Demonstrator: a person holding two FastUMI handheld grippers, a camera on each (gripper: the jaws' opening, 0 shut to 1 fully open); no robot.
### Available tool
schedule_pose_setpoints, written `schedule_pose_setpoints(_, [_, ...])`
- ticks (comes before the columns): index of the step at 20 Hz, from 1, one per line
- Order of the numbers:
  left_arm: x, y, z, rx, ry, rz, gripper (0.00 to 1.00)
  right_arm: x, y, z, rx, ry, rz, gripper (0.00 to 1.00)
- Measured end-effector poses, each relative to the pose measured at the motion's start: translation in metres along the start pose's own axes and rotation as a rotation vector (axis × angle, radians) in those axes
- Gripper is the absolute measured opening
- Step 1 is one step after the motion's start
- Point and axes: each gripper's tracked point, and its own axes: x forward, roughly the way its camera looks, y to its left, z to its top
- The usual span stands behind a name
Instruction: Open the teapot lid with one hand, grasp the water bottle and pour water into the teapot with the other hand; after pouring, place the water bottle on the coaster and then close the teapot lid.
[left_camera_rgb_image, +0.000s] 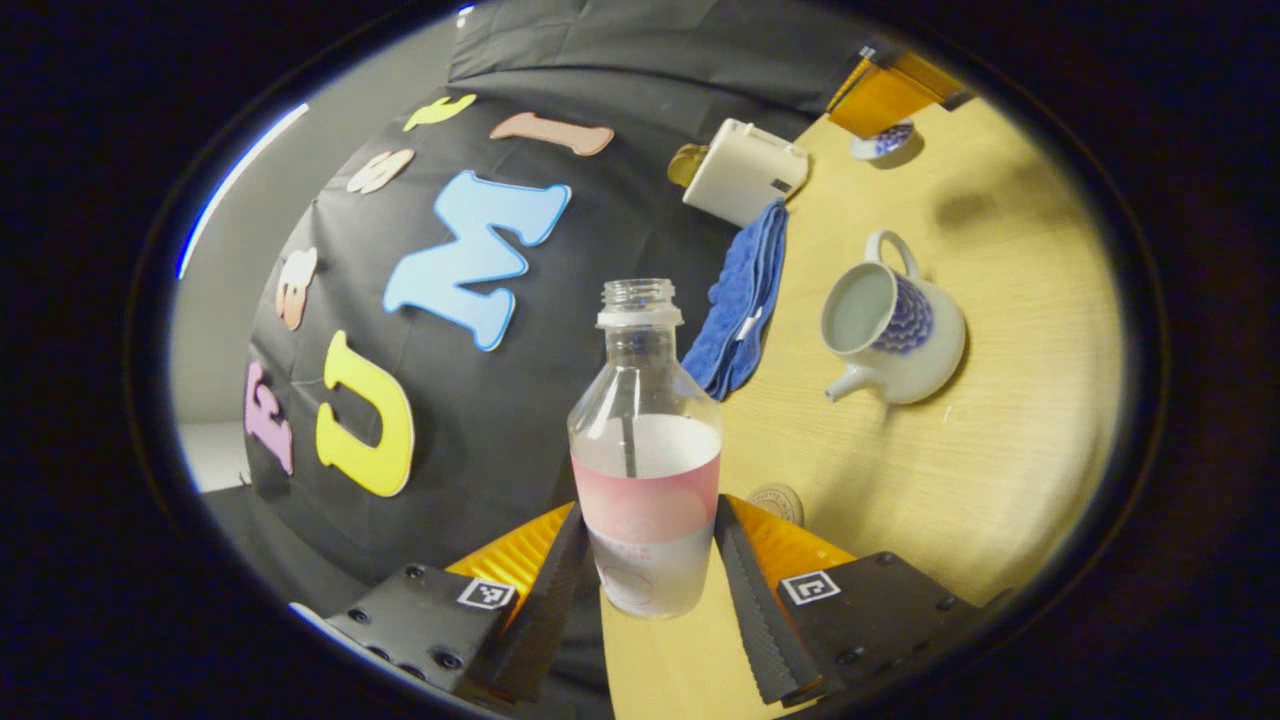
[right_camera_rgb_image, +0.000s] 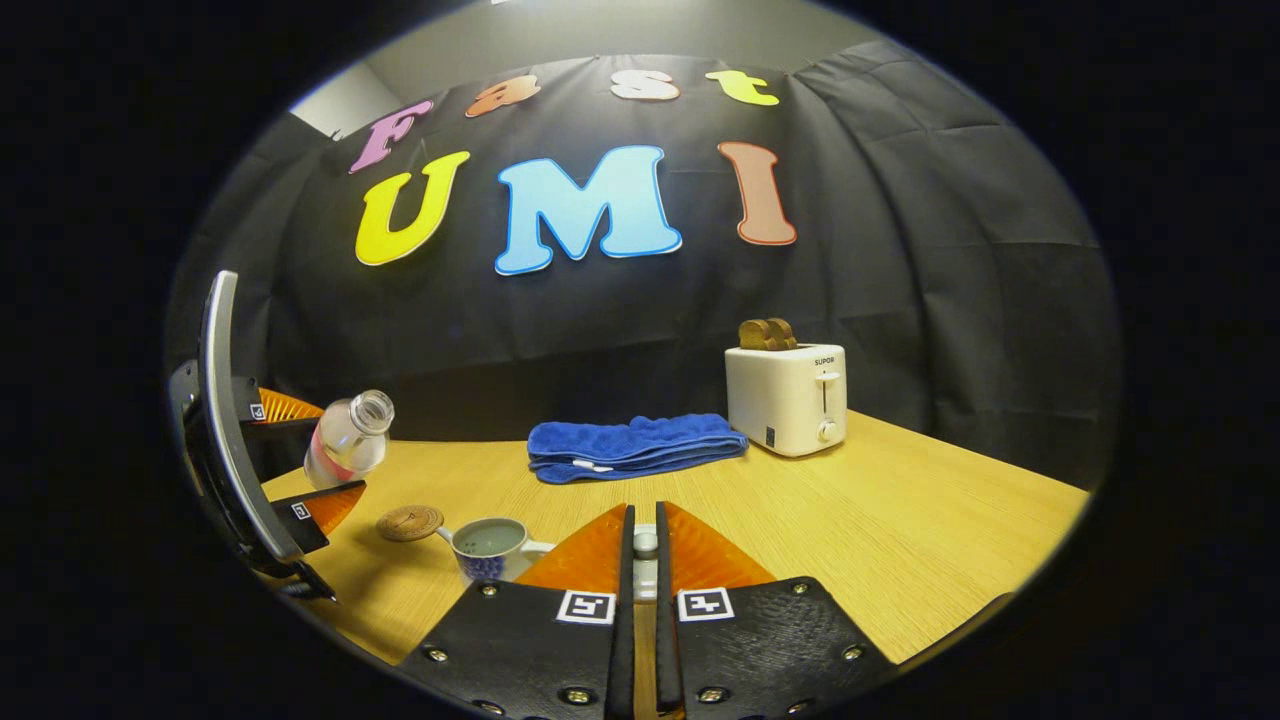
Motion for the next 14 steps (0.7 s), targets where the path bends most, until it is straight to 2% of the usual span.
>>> schedule_pose_setpoints(5, [0.003,-0.004,0.007,0.181,-0.006,-0.017,0.87,-0.003,-0.010,-0.007,0.020,0.008,-0.012,0.08])
schedule_pose_setpoints(14, [0.007,0.005,0.014,0.385,0.000,-0.017,0.87,-0.008,-0.015,-0.005,0.047,0.000,-0.010,0.08])
